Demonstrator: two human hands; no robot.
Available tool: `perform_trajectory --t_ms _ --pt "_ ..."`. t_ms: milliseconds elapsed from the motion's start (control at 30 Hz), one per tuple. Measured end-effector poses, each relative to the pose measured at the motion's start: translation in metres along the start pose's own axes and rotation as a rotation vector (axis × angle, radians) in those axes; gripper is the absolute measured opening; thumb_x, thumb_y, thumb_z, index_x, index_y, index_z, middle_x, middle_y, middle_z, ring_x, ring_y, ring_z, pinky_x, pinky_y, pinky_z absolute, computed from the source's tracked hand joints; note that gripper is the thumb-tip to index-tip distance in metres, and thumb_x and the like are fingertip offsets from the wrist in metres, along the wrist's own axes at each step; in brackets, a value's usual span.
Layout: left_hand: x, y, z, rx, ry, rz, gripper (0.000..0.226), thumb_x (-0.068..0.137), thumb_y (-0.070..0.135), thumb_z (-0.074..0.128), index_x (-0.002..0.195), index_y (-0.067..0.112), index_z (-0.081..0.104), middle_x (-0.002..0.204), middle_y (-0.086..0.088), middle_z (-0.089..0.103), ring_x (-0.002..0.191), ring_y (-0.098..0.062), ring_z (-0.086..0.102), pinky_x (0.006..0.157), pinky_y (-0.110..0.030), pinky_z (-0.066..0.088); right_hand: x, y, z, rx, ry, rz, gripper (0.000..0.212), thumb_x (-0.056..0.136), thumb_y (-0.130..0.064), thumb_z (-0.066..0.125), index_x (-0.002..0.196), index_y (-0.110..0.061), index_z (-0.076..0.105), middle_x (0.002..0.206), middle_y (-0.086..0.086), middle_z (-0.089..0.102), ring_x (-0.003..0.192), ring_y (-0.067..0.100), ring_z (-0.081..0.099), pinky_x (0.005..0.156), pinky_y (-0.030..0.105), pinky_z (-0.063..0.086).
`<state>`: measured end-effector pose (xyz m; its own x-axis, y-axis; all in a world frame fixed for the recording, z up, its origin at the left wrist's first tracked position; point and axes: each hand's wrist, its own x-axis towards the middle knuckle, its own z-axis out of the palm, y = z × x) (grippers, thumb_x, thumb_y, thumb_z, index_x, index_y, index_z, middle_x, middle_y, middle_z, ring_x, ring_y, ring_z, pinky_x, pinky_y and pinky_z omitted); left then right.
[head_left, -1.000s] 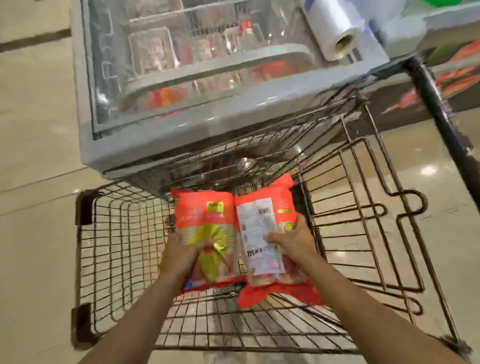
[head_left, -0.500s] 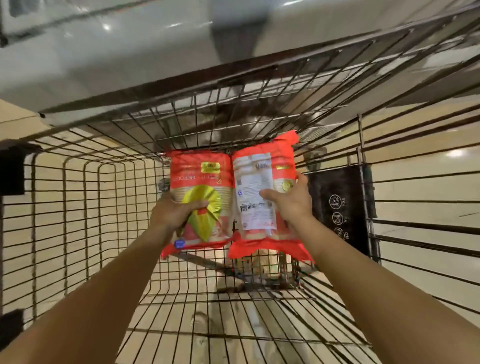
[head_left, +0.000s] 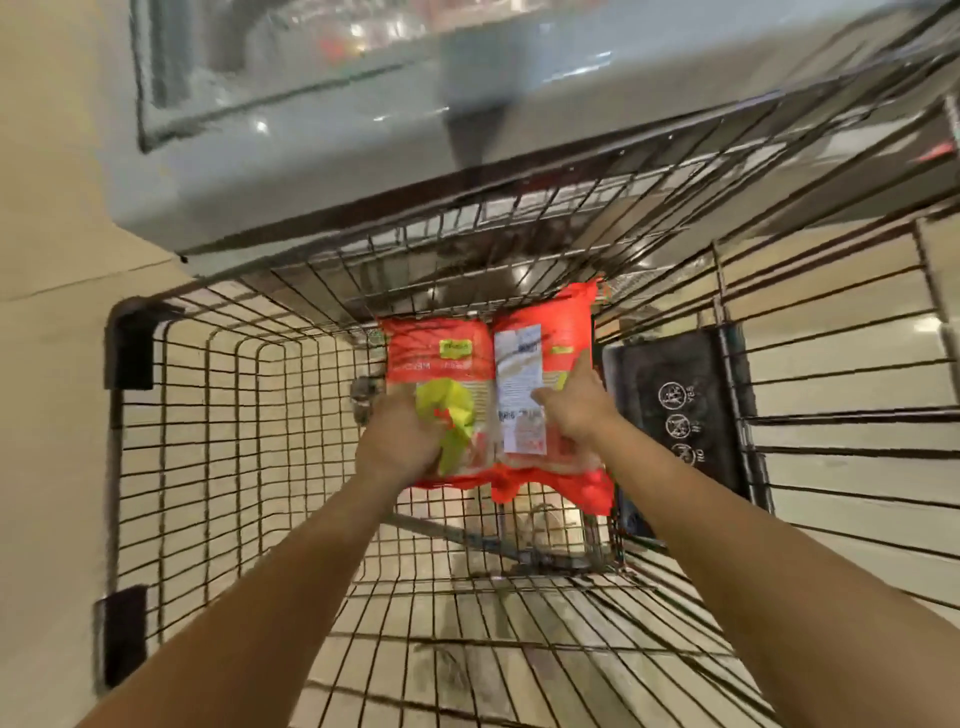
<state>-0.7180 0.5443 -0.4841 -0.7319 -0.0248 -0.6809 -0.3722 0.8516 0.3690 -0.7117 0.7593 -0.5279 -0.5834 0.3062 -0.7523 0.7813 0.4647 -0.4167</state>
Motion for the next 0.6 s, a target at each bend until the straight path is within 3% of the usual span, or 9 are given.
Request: perform_trajectory --t_ms 133,167,233,267,333,467,600 --pt "-0.047 0.019 -0.035 0.188 -0.081 0.134 0.048 0.096 0.033 0.064 0.140 0.018 0.054 0.130 -0.010 0.067 0.117 -0.034 0.064 0.097 -0.040 0.053 -0.042 -0.034 -0.010 -0.039 -0.018 -0.031 0.072 0.094 -0.023 0.062 0.153 -0.004 0.026 0.141 0.025 0.050 0.129 0.038 0.053 0.098 0.036 0.044" --pt "-0.047 0.024 -0.031 0.210 -0.092 0.158 0.046 0.096 0.033 0.063 0.139 0.019 0.056 0.128 -0.009 0.067 0.117 -0.033 0.064 0.095 -0.037 0.052 -0.040 -0.031 -0.011 -0.078 -0.017 -0.033 0.074 0.092 -0.025 0.059 0.154 -0.002 0.025 0.146 0.026 0.046 0.133 0.038 0.050 0.103 0.037 0.044" --pt "-0.073 0.020 -0.058 0.261 -0.048 0.220 0.040 0.096 0.036 0.062 0.131 0.019 0.060 0.120 -0.006 0.069 0.114 -0.031 0.066 0.090 -0.036 0.053 -0.067 -0.045 -0.004 -0.160 -0.006 -0.149 0.077 0.096 -0.026 0.053 0.158 0.001 0.016 0.164 0.023 0.023 0.152 0.035 0.024 0.121 0.038 0.025" --pt "-0.068 0.021 -0.060 0.282 -0.022 0.240 0.040 0.095 0.040 0.063 0.130 0.020 0.061 0.120 -0.005 0.069 0.113 -0.030 0.066 0.090 -0.037 0.054 -0.067 -0.047 -0.008 -0.238 0.000 -0.190 0.077 0.101 -0.026 0.052 0.159 0.002 0.011 0.167 0.021 0.012 0.156 0.033 0.011 0.125 0.037 0.014" --pt "-0.096 0.005 -0.076 0.315 -0.001 0.248 0.046 0.092 0.051 0.064 0.130 0.025 0.059 0.120 -0.002 0.069 0.110 -0.028 0.066 0.090 -0.041 0.055 -0.102 -0.056 -0.004 -0.309 -0.008 -0.257 0.075 0.105 -0.029 0.049 0.160 0.001 0.008 0.168 0.021 0.008 0.157 0.031 0.003 0.125 0.034 0.007" --pt "-0.129 -0.002 -0.102 0.455 0.078 0.309 0.052 0.094 0.051 0.062 0.136 0.021 0.054 0.130 -0.006 0.063 0.118 -0.028 0.060 0.096 -0.043 0.053 -0.149 -0.072 -0.009 -0.451 0.052 -0.385 0.075 0.102 -0.034 0.054 0.161 -0.008 0.015 0.166 0.021 0.018 0.155 0.034 0.013 0.124 0.043 0.021" --pt "-0.185 0.013 -0.153 0.591 0.301 0.401 0.055 0.098 0.052 0.054 0.139 0.016 0.046 0.139 -0.009 0.055 0.127 -0.030 0.053 0.100 -0.045 0.048 -0.228 -0.110 -0.033 -0.634 0.290 -0.554 0.080 0.098 -0.048 0.052 0.161 -0.013 0.017 0.165 0.019 0.023 0.153 0.036 0.018 0.121 0.050 0.027"
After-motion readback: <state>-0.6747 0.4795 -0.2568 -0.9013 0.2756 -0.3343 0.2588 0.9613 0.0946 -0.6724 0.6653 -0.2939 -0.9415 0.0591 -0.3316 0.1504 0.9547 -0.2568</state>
